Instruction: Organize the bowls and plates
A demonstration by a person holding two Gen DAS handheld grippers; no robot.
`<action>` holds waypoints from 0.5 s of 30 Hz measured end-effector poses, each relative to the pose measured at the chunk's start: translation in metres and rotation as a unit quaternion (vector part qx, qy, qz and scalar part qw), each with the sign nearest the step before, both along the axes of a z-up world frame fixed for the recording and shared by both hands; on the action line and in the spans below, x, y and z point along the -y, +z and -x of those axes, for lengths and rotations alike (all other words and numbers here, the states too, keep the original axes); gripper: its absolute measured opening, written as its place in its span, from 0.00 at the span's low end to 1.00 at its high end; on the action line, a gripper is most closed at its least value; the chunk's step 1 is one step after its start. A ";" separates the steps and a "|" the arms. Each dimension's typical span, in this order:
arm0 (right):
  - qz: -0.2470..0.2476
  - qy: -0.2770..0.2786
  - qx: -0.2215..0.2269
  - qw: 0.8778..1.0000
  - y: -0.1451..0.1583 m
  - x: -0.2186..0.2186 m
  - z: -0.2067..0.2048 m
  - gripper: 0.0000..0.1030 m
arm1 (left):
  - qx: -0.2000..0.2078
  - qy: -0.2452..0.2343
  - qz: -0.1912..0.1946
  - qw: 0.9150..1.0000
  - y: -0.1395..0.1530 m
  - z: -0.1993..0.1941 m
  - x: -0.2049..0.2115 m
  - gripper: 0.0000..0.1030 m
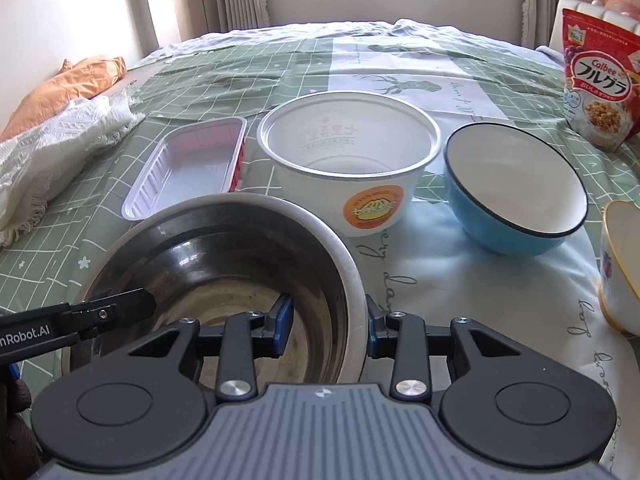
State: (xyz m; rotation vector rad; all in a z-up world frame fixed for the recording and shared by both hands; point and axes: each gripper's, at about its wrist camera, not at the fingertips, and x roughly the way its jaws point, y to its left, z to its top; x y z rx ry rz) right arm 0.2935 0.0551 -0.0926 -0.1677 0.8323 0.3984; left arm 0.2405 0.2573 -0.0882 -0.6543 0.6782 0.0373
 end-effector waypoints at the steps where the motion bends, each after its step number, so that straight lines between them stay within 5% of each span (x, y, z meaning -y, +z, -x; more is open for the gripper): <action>1: 0.003 0.000 0.000 1.000 -0.001 -0.003 -0.001 0.34 | 0.000 0.001 0.003 1.000 -0.002 -0.001 -0.002 0.19; 15: 0.018 0.002 0.003 1.000 -0.011 -0.018 -0.012 0.36 | 0.007 0.003 -0.001 1.000 -0.010 -0.002 -0.012 0.18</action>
